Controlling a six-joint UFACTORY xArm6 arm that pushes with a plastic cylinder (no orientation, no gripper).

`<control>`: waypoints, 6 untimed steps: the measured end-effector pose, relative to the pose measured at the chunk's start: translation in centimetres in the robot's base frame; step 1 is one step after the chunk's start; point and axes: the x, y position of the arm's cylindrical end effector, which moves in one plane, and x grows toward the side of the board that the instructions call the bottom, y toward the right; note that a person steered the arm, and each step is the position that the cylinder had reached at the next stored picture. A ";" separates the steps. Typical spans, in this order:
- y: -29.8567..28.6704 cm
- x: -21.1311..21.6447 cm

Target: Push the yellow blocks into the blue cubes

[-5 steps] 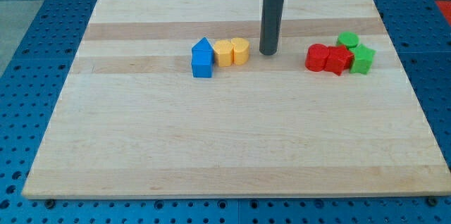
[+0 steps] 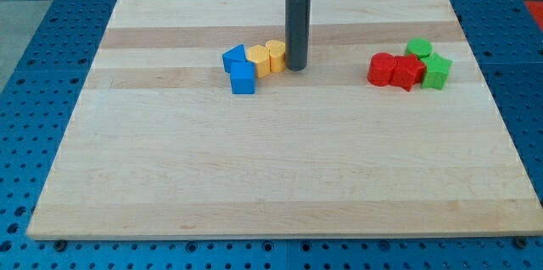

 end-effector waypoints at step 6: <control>-1.7 -0.7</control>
